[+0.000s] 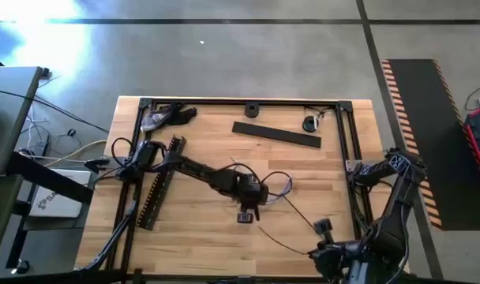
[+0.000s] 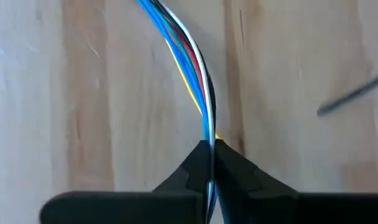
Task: Ziptie cables
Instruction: Insert the cable zip tie into the cable wires
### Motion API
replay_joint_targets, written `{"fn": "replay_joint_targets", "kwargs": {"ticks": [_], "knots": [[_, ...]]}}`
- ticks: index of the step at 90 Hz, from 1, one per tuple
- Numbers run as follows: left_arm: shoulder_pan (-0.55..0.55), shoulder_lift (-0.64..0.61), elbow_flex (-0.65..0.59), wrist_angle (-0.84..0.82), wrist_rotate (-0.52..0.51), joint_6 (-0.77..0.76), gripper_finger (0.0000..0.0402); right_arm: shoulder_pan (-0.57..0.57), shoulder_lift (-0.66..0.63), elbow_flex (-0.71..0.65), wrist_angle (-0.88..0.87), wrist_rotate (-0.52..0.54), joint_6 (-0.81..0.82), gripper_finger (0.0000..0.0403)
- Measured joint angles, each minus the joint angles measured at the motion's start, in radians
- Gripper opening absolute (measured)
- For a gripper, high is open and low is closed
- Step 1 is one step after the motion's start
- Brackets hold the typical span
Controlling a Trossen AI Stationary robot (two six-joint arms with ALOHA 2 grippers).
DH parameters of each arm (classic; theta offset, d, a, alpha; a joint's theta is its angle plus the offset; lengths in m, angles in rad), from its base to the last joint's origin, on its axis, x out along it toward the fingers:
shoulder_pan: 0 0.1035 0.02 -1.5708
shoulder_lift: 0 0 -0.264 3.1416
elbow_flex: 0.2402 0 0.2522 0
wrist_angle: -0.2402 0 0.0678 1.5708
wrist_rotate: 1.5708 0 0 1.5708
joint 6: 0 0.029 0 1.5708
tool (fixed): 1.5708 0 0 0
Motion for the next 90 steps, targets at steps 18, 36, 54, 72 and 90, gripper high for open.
{"fn": "replay_joint_targets", "kwargs": {"ticks": [18, 36, 54, 72, 90], "knots": [[0.01, -0.001, 0.02, 0.0, 0.066, 0.001, 0.0, -0.046, 0.069, 0.0, -0.022, -0.118, 0.0, 0.0], [0.008, -0.001, 0.019, 0.009, 0.072, 0.0, 0.0, -0.07, 0.136, -0.001, -0.078, -0.153, 0.024, 0.0], [0.007, -0.001, 0.019, 0.013, 0.051, -0.01, 0.0, -0.088, 0.203, -0.001, -0.063, -0.093, -0.105, 0.0], [0.003, -0.001, 0.019, 0.025, 0.041, -0.012, 0.0, -0.093, 0.214, -0.001, -0.06, 0.08, -0.165, 0.0], [0.002, -0.002, 0.019, 0.05, 0.03, -0.019, 0.0, -0.145, 0.213, -0.046, 0.018, 0.051, -0.165, 0.0]]}}
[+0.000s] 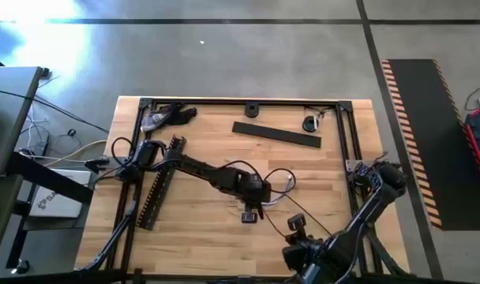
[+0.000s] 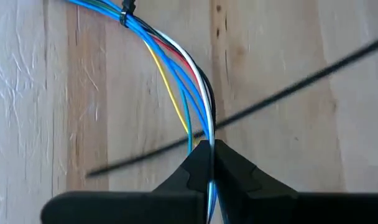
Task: Ziptie cables
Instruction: Insert the cable zip tie into the cable wires
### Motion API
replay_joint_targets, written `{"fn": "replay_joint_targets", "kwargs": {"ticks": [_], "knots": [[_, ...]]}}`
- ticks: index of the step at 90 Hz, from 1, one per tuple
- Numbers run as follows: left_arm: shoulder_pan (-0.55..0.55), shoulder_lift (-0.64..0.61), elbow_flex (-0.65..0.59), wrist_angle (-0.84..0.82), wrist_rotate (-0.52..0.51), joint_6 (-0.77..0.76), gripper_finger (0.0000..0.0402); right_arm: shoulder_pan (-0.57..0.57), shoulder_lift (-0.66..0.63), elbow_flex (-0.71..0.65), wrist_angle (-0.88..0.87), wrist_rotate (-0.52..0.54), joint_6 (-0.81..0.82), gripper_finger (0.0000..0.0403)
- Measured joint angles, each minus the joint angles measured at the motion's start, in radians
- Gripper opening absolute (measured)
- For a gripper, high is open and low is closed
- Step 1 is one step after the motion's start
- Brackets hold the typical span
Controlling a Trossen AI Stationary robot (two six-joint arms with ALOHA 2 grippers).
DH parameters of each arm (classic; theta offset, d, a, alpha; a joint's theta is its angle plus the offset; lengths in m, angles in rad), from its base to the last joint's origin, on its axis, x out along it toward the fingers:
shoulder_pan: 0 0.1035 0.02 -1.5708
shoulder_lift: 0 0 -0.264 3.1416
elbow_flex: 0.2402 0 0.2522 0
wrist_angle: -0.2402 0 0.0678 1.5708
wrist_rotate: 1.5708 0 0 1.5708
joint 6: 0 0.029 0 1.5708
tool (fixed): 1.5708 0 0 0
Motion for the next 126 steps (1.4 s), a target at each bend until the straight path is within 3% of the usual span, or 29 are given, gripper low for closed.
{"fn": "replay_joint_targets", "kwargs": {"ticks": [18, 38, 51, 63, 74, 87, 126], "knots": [[0.002, -0.003, 0.0, -0.033, 0.006, -0.01, 0.0039, -0.078, 0.0, -0.091, 0.127, -0.108, -0.019, 0.0], [0.011, -0.065, 0.0, -0.253, -0.027, -0.008, 0.0111, -0.176, 0.0, -0.154, 0.26, -0.202, -0.003, 0.0], [-0.038, -0.105, 0.0, -0.3, -0.147, 0.004, 0.0119, -0.219, 0.0, -0.193, 0.348, -0.212, -0.053, 0.0], [-0.11, -0.111, -0.001, -0.278, -0.165, 0.009, 0.0112, -0.253, 0.0, -0.209, 0.356, -0.237, -0.062, 0.0], [-0.173, -0.11, -0.076, -0.091, -0.192, 0.004, 0.0107, -0.283, 0.0, -0.216, 0.346, -0.273, -0.069, 0.0], [-0.226, -0.109, -0.189, 0.13, -0.323, -0.048, 0.0103, -0.321, -0.002, -0.216, 0.332, -0.34, -0.103, 0.0], [-0.252, -0.109, -0.468, 0.702, -0.509, -0.139, 0.0104, -0.448, -0.042, -0.215, 0.323, -0.423, -0.07, 0.0]]}}
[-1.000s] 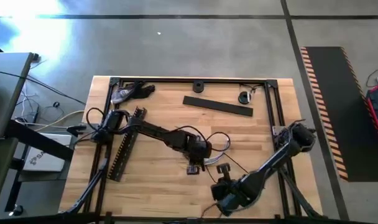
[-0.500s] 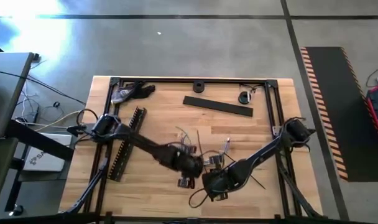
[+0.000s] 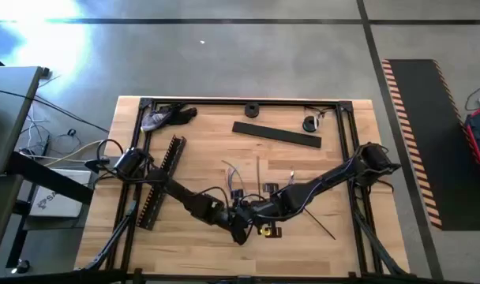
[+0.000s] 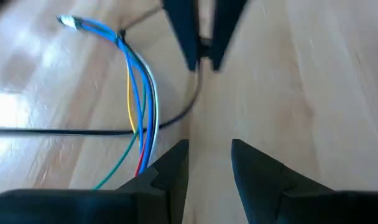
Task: Ziptie cables
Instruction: Insert the cable zip tie into the cable wires
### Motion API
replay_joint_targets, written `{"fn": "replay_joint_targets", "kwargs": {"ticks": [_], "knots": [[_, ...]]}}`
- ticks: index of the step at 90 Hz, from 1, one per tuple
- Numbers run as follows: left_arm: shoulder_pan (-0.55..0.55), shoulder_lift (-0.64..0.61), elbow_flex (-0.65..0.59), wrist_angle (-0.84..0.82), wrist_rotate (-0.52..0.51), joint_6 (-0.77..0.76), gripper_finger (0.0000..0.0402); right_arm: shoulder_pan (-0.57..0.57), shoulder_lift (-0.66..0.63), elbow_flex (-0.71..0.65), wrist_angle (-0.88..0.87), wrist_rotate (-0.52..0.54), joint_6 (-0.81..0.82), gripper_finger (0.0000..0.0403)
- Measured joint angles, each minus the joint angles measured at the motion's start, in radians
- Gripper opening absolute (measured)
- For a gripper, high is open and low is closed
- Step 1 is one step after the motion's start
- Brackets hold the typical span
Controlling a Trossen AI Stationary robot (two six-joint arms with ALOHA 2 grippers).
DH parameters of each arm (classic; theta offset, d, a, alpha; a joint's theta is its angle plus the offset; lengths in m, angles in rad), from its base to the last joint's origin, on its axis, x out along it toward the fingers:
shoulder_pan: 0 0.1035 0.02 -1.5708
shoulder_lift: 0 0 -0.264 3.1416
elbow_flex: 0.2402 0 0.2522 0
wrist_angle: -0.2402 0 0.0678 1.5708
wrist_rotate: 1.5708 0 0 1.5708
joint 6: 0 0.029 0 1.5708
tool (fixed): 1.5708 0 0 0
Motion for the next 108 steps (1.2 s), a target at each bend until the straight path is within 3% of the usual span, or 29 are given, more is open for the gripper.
{"fn": "replay_joint_targets", "kwargs": {"ticks": [44, 68, 108], "knots": [[0.008, 0.007, -0.027, 0.174, -0.068, 0.114, 0.0104, -0.048, -0.021, 0.002, 0.014, -0.09, -0.002, 0.0], [0.017, 0.035, -0.027, 0.228, -0.009, 0.14, 0.0097, -0.035, -0.02, 0.002, 0.007, -0.13, -0.008, 0.0], [0.02, 0.039, -0.027, 0.245, -0.007, 0.151, 0.0016, -0.036, -0.028, 0.002, 0.008, -0.126, -0.01, 0.0]]}}
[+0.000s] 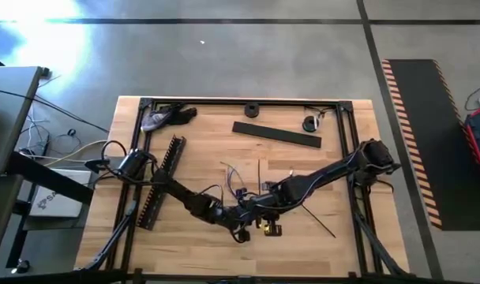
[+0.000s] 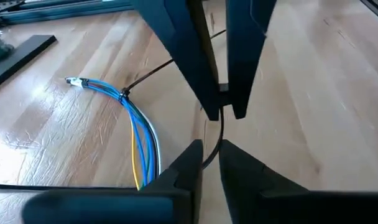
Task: Ziptie cables
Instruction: Insert the cable zip tie into the cable wires
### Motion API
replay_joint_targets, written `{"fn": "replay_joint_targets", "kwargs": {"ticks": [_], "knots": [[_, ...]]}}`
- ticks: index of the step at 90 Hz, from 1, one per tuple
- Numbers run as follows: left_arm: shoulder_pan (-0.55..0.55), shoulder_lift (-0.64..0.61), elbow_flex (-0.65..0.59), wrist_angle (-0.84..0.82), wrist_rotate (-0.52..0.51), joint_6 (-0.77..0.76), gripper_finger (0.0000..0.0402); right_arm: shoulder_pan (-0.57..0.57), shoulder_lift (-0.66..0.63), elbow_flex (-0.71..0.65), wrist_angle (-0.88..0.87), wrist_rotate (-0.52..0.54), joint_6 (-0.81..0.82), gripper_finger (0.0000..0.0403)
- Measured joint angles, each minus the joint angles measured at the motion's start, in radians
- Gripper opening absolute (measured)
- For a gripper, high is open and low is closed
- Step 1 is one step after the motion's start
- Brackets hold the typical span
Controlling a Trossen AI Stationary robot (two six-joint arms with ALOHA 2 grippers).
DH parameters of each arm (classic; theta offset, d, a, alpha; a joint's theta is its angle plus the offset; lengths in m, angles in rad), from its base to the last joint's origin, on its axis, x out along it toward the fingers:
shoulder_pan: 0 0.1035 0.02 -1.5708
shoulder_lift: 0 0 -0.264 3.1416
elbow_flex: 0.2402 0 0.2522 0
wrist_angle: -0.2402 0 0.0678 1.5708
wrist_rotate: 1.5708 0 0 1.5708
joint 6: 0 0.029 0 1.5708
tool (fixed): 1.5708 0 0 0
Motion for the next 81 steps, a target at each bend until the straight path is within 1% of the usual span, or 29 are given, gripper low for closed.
{"fn": "replay_joint_targets", "kwargs": {"ticks": [9, 30, 40, 51, 61, 69, 74, 81], "knots": [[0.0, 0.0, 0.0, 0.011, 0.005, 0.013, 0.0003, 0.0, -0.004, 0.0, 0.001, 0.0, 0.0, 0.0], [-0.001, 0.0, 0.0, 0.01, -0.012, 0.015, 0.0, 0.0, -0.004, 0.0, 0.0, 0.003, -0.012, 0.0001], [-0.003, 0.0, 0.0, 0.01, -0.013, 0.015, 0.0, 0.002, -0.004, 0.0, 0.006, 0.001, -0.039, 0.0011], [-0.003, 0.0, 0.0, 0.011, -0.007, 0.015, 0.0, 0.014, -0.007, 0.0, -0.003, -0.031, -0.081, 0.0039], [-0.003, 0.0, 0.0, 0.01, -0.002, 0.015, 0.0, 0.031, -0.03, 0.0, -0.043, -0.077, -0.102, 0.0077], [-0.003, 0.0, 0.0, 0.008, 0.0, 0.014, 0.0, 0.05, -0.061, 0.0, -0.079, -0.084, -0.111, 0.0109], [-0.003, 0.0, 0.0, 0.007, 0.001, 0.012, 0.0, 0.068, -0.082, 0.0, -0.116, -0.055, -0.133, 0.0126], [-0.003, 0.0, 0.0, 0.003, 0.011, 0.008, 0.0, 0.099, -0.124, -0.022, -0.133, 0.053, -0.15, 0.0143]]}}
